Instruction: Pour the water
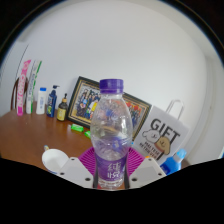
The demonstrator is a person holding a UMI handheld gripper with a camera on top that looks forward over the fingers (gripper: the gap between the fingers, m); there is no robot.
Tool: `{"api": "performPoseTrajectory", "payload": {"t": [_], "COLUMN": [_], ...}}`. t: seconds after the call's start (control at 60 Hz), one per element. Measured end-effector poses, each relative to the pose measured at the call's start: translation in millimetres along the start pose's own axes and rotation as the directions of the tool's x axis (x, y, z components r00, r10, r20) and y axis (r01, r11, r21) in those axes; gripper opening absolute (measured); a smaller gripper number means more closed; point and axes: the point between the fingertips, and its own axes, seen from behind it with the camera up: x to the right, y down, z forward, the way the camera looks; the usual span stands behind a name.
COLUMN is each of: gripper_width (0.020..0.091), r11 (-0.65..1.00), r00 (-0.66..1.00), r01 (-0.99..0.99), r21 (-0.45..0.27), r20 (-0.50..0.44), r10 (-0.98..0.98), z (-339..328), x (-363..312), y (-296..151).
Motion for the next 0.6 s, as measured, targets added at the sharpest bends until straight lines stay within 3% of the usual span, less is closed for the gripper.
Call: {"api": "performPoseTrajectory", "payload": {"t": [0.083, 0.45, 0.467, 0.6], "gripper_width": [0.0349, 0.0357, 0.0363, 0.0396], "r11": [0.986, 0.932, 0.934, 0.944], "r00": [0.984, 0.920, 0.921, 0.934], "r01": [-0.166, -0.348, -0.352, -0.329], "r21": [-0.018, -0.107, -0.067, -0.030], "r20": [0.064, 0.154, 0.155, 0.138], "r10": [0.167, 0.361, 0.358, 0.330], "z": [13, 54, 56, 51], "x": [-5, -59, -56, -57], "y": [25, 116, 111, 113]}}
